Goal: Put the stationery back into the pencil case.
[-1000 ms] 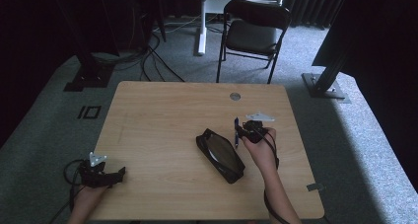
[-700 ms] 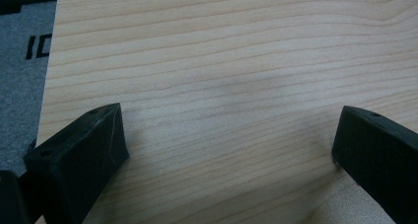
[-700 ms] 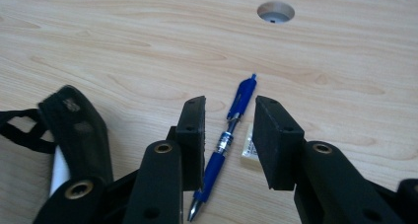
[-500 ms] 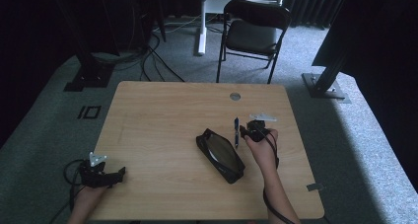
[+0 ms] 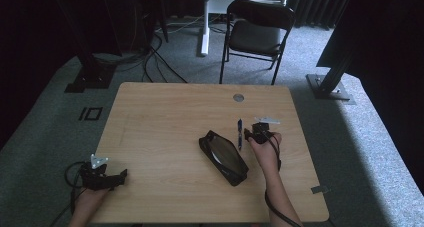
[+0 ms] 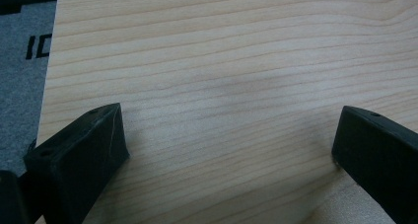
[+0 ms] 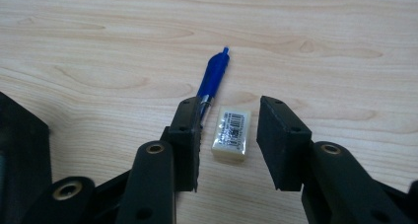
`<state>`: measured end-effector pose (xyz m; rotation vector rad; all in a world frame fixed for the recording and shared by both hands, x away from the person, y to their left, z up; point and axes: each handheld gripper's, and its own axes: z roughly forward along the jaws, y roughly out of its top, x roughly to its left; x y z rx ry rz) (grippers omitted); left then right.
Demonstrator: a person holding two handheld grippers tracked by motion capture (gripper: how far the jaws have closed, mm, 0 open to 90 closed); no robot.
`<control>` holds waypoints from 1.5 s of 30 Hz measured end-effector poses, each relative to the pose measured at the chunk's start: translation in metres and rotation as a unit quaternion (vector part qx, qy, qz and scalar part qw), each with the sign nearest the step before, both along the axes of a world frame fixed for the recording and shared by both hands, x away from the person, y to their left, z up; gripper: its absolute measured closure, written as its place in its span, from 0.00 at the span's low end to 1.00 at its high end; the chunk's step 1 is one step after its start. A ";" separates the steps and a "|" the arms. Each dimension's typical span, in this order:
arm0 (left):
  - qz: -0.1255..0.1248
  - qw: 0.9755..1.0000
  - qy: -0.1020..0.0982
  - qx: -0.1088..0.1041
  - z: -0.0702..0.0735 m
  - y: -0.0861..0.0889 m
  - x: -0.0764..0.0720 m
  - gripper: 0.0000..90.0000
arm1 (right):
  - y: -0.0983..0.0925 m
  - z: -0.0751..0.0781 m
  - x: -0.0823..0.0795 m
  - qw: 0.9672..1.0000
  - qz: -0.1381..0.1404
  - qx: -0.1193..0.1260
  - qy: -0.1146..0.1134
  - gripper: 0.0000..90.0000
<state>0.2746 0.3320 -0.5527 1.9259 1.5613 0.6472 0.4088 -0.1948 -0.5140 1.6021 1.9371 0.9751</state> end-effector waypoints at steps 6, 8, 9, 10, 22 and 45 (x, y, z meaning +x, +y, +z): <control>0.000 1.000 0.000 0.000 0.000 0.000 0.000 0.00 | 0.003 -0.008 0.003 1.000 -0.004 -0.003 0.009 0.68; 0.000 1.000 0.000 0.000 0.000 0.000 0.000 0.00 | 0.002 -0.010 0.004 1.000 -0.005 -0.003 0.010 0.69; 0.000 1.000 0.000 0.000 0.000 0.000 0.000 0.00 | 0.002 -0.011 0.005 1.000 -0.005 -0.004 0.012 0.69; 0.000 1.000 0.000 0.000 0.000 0.000 0.000 0.00 | 0.003 -0.011 0.006 1.000 -0.005 -0.005 0.014 0.69; 0.000 1.000 0.000 0.000 0.000 0.000 0.000 0.00 | 0.005 -0.021 0.012 1.000 -0.006 -0.009 0.029 0.71; 0.000 1.000 0.000 0.000 0.000 0.000 0.000 0.00 | 0.006 -0.026 0.018 0.999 -0.006 -0.026 0.043 0.76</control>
